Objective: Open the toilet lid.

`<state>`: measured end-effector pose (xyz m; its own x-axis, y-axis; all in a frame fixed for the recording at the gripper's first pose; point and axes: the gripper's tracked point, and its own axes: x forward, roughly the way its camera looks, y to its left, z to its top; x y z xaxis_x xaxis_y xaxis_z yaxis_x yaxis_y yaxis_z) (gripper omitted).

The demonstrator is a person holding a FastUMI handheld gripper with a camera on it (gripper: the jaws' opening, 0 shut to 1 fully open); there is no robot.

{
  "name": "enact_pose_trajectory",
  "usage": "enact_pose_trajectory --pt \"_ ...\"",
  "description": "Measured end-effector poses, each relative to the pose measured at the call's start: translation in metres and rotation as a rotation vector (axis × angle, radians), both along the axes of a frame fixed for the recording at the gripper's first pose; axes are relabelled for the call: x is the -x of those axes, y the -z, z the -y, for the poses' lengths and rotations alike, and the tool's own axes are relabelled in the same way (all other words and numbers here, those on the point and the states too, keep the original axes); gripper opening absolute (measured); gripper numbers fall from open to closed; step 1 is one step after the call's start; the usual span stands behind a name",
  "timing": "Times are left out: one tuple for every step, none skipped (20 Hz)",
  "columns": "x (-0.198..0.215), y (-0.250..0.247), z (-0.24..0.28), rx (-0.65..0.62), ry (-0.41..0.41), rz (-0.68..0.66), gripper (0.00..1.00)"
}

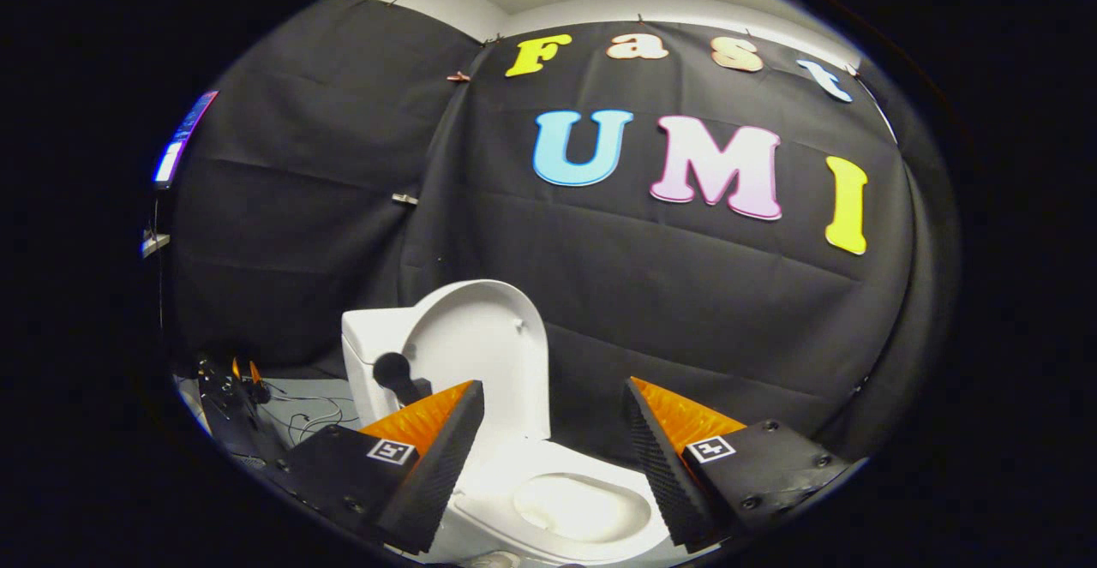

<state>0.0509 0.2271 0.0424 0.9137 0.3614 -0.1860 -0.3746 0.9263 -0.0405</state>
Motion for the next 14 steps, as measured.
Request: enact_pose_trajectory --pt "0.004 -0.001 0.02 -0.007 0.028 0.015 0.99" --pt "0.007 -0.003 0.04 -0.005 0.058 0.039 0.99" --pt "0.009 -0.008 0.06 0.001 0.083 0.074 0.99" --pt "0.011 -0.007 0.075 0.012 0.096 0.099 0.99" --pt "0.014 -0.003 0.092 0.021 0.124 0.1 0.99" --pt "0.017 0.002 0.107 0.012 0.141 0.096 0.99" --pt "0.024 0.003 0.118 -0.009 0.154 0.094 0.99" --pt "0.03 0.004 0.13 -0.03 0.168 0.092 0.99" --pt "0.035 0.006 0.141 -0.046 0.183 0.095 0.99" --pt "0.039 0.006 0.15 -0.051 0.188 0.098 0.99" --pt "0.041 0.009 0.157 -0.042 0.187 0.096 0.99" --pt "0.04 0.006 0.167 -0.036 0.2 0.106 0.99" --pt "0.038 0.004 0.177 -0.037 0.218 0.11 0.99" --pt "0.035 0.003 0.186 -0.053 0.237 0.112 0.99"
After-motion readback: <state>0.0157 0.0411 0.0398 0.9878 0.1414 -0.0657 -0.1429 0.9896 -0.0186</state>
